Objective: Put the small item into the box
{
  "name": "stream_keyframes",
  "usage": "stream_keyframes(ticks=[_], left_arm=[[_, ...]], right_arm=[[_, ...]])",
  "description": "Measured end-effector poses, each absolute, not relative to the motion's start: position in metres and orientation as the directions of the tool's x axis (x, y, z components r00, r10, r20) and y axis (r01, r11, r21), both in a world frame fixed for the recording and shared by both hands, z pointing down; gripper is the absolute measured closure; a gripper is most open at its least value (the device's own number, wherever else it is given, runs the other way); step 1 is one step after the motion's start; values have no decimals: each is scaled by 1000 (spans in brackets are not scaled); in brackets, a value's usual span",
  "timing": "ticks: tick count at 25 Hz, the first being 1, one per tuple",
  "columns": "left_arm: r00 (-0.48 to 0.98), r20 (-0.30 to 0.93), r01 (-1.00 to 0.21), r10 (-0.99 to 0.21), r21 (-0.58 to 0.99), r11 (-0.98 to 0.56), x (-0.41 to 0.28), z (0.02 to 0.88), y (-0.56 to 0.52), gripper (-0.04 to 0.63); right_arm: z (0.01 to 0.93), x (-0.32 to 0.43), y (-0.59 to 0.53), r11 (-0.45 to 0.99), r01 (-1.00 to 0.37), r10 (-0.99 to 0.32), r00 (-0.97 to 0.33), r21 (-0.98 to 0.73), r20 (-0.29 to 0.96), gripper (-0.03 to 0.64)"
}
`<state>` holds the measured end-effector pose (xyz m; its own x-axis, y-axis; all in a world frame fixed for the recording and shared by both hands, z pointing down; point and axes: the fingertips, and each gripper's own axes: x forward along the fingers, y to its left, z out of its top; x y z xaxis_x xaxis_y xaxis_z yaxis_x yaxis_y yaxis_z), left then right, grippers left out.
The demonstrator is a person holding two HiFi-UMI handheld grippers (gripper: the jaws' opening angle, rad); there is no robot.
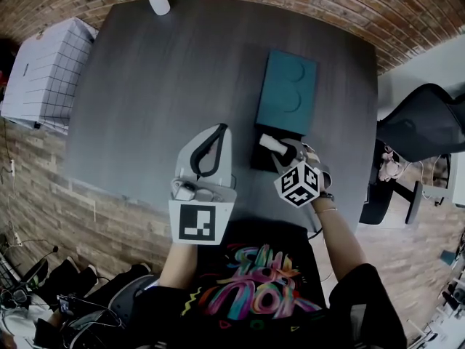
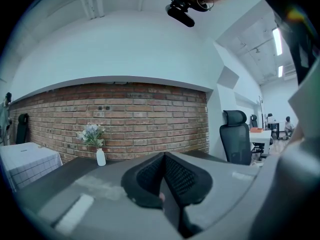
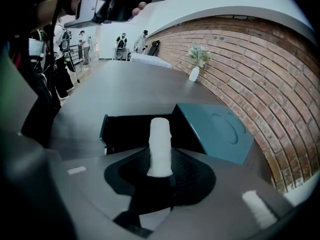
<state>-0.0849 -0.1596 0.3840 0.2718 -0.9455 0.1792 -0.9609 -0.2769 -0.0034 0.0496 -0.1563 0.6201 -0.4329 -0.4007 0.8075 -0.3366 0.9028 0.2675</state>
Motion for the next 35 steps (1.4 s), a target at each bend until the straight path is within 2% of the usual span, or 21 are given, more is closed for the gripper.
stream_keyframes(ticks=[11,22,30,35], left_arm=[[259,182,-964,-949,-4,-264,-92,382,-160,594],[276,170,-960,-946,6,-279,-89,378,-161,594],[290,151,-956,-945,-3,-294,-83,371,-162,594],[298,135,-953,-945,-8,-302,-82,364,-161,594]], right_arm=[[622,53,-156,900,-358,-394,-425,249,815,459],[599,48,-156,877,-433,-418,-474,209,775,448],[578,57,-164,836,-498,-489,-487,230,724,454],[546,66,-174,780,-589,-559,-501,213,661,469]])
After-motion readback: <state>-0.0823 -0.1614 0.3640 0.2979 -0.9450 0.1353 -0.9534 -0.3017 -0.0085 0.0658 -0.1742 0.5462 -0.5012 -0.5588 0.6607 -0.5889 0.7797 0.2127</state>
